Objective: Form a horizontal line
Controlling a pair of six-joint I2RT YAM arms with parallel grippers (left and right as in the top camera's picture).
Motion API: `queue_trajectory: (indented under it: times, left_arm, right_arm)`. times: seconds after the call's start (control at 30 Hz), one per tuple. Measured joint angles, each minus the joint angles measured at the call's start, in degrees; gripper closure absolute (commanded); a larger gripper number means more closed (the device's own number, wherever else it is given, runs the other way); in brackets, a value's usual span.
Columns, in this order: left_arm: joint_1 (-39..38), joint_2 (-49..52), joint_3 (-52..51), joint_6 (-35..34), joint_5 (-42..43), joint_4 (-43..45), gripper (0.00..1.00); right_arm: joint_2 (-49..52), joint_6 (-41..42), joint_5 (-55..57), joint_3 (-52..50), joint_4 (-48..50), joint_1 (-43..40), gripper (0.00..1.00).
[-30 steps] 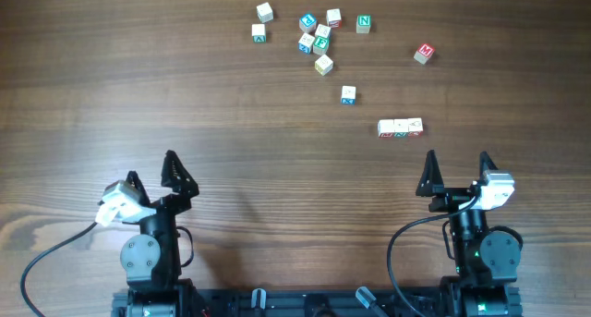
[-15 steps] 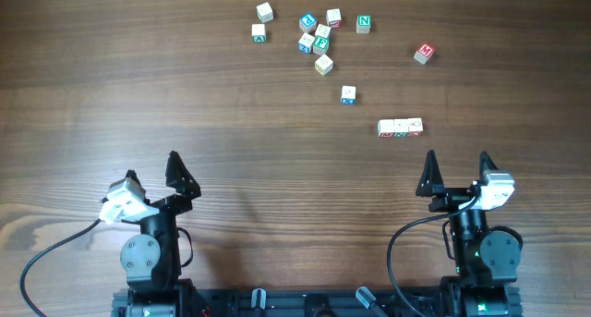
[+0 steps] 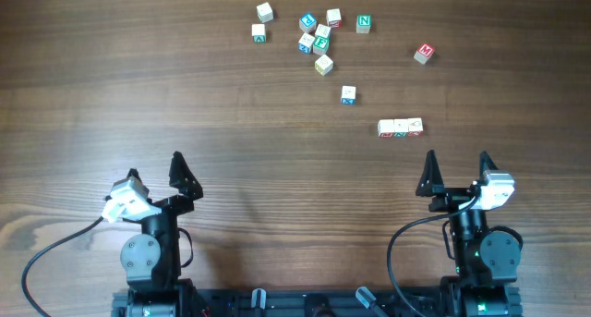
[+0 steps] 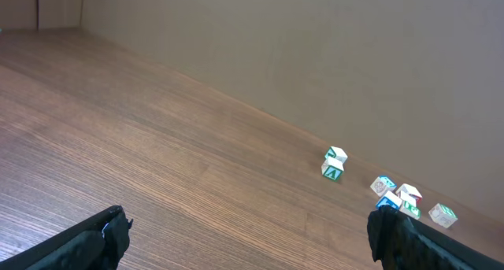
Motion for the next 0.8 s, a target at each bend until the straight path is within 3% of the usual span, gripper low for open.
queue_trajectory:
  times: [0.53,0.8]
  left_arm:
    - [0.0,0.0,0.0,0.0,0.0,0.0,0.0]
    - [0.0,0.0,0.0,0.0,0.0,0.0,0.0]
  right_arm:
    - [0.0,-0.4,0.6,0.0,0.0,0.0,0.0]
    - [0.0,-6.7,0.7,0.0,0.0,0.0,0.0]
